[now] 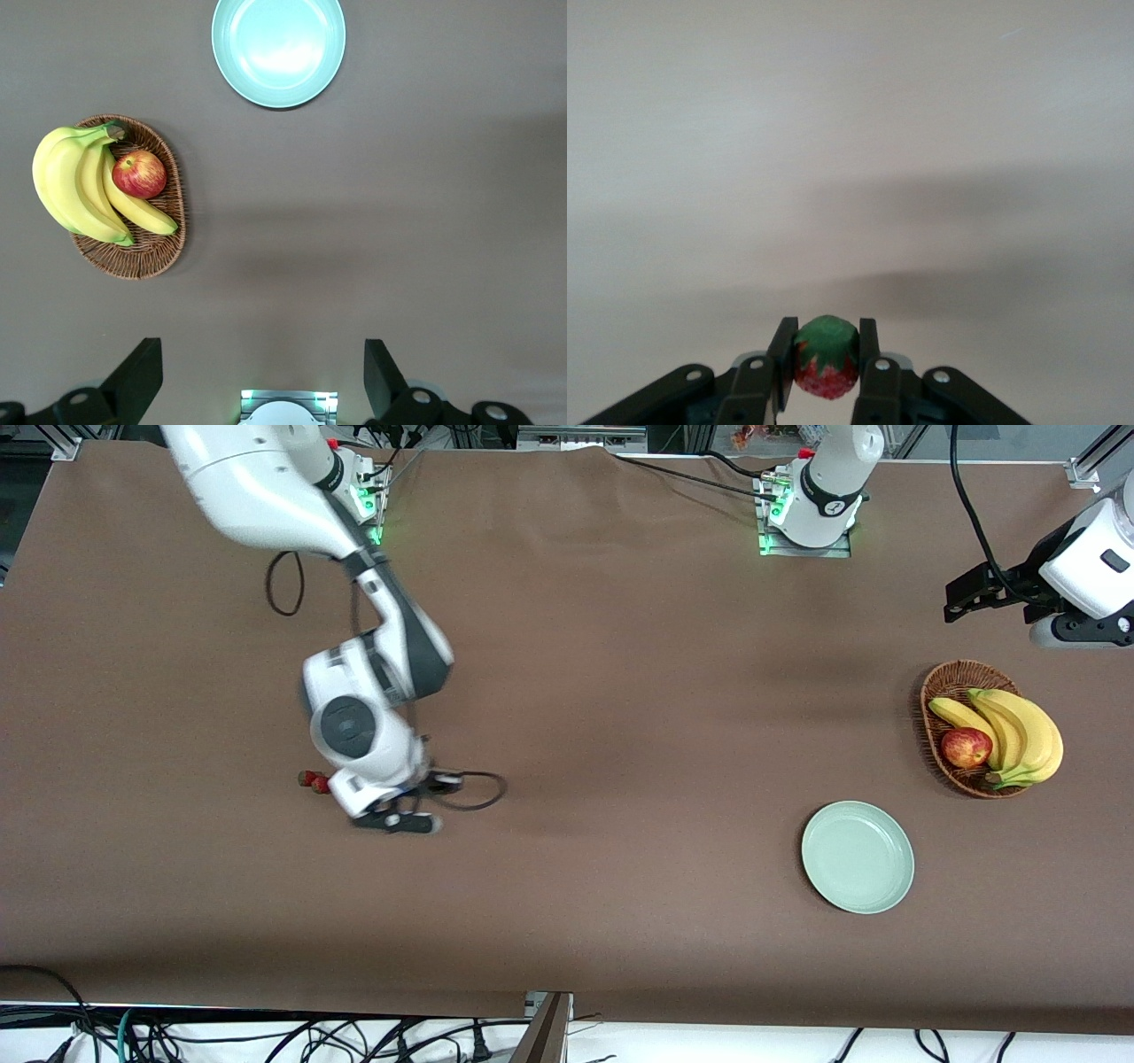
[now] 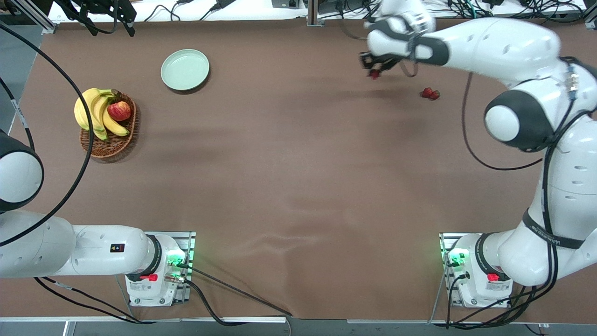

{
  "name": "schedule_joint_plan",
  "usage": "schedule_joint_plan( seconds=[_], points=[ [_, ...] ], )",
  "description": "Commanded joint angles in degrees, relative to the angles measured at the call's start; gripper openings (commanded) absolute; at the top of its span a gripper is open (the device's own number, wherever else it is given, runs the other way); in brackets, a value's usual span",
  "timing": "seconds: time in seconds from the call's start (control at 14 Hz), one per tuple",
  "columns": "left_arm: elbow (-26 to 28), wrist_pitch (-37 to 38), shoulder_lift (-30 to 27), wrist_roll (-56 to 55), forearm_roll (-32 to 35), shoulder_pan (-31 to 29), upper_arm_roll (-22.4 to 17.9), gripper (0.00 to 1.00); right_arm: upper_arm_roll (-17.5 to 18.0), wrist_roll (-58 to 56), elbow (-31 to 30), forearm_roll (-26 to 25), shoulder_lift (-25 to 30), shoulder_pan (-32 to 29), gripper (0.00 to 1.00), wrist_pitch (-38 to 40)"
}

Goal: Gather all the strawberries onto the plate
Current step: 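Carry the strawberry to mid-table and release it with the right gripper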

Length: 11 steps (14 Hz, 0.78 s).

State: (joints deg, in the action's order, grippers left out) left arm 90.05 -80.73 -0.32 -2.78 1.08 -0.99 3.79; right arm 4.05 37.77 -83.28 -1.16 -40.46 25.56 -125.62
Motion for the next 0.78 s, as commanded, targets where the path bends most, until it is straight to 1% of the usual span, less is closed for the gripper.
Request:
schedule_joint_plan(
  seconds=[0.0, 0.14, 0.21, 0.36, 0.43, 0.57, 0.71],
  points=[
    [-1.55, 1.28, 0.4, 0.4, -0.99, -0.42, 0.16, 1.0, -0.62, 11.68, 1.45, 0.02, -2.51, 6.59, 0.26, -6.89],
    [-1.55, 1.28, 0.4, 0.4, -0.99, -0.42, 0.16, 1.0, -0.62, 16.43, 1.63, 0.02, -5.14, 11.6, 0.26, -13.3],
    [-1.55, 1.28, 0.4, 0.4, -0.99, -0.42, 0.16, 1.0, -0.62, 18.89, 2.15, 0.28, -6.72, 13.27, 0.26, -18.47],
    [-1.55, 1.28, 0.4, 0.4, -0.99, -0.42, 0.16, 1.0, 0.87, 22.86, 3.47, 2.73, -9.8, 15.56, 0.26, -25.17],
    [-1.55, 1.28, 0.32, 0.4, -0.99, -0.42, 0.16, 1.0, 1.05, 23.05, 4.52, 3.01, -11.29, 16.36, 0.26, -27.73],
    [-1.55, 1.28, 0.4, 0.4, -0.99, -0.42, 0.16, 1.0, 1.05, 23.05, 5.84, 3.1, -13.15, 18.2, 0.26, -30.38],
    [-1.55, 1.28, 0.4, 0.4, -0.99, -0.42, 0.16, 1.0, 1.05, 23.14, 6.37, 3.1, -13.94, 19.7, 0.28, -30.56]
  ],
)
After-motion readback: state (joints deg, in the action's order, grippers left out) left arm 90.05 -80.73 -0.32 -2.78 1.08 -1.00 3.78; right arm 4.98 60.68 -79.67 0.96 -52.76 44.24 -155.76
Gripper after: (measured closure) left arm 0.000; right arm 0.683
